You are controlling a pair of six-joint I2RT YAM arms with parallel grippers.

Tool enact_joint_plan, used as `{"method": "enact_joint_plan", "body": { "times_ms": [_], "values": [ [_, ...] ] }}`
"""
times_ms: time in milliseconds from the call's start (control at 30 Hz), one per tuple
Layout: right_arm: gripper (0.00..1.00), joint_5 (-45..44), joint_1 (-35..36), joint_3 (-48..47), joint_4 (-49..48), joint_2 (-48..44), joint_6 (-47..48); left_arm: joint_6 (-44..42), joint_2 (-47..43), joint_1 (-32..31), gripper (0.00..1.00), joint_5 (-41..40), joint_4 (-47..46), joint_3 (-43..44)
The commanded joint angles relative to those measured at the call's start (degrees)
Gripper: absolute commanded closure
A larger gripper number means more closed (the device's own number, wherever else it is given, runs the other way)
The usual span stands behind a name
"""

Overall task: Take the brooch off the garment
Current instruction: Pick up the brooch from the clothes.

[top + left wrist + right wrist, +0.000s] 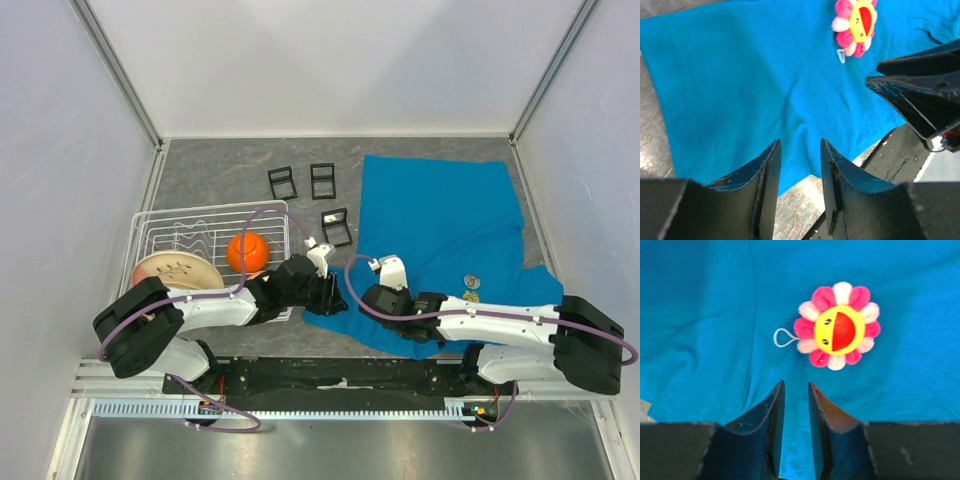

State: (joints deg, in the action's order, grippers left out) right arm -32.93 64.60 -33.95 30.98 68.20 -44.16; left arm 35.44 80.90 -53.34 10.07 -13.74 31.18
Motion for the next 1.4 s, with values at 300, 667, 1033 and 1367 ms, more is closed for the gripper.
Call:
{"method": "enact_joint_plan", "body": {
  "times_ms": [300, 667, 1033, 1367],
  "values": [
    [0.51, -10.7, 3.6, -6.8, -2.6, 9.8, 1.1, 3.3, -0.2, -0.3, 0.56, -3.2, -4.9, -3.3],
    [0.57, -11.0, 1.7, -5.7, -8.6, 12.6, 3.5, 3.3, -0.8, -0.3, 0.56, -2.9, -5.2, -4.1],
    [0.67, -11.2, 0.3, -4.1, -10.2, 15.2, 2.2, 3.3, -0.2, -0.4, 0.56, -2.3, -5.8, -3.7],
    [0.97, -12.9, -0.5, -4.9, -8.7, 13.1, 3.3, 2.6, -0.2, -0.4, 0.56, -2.2, -5.8, -3.4]
  ]
}}
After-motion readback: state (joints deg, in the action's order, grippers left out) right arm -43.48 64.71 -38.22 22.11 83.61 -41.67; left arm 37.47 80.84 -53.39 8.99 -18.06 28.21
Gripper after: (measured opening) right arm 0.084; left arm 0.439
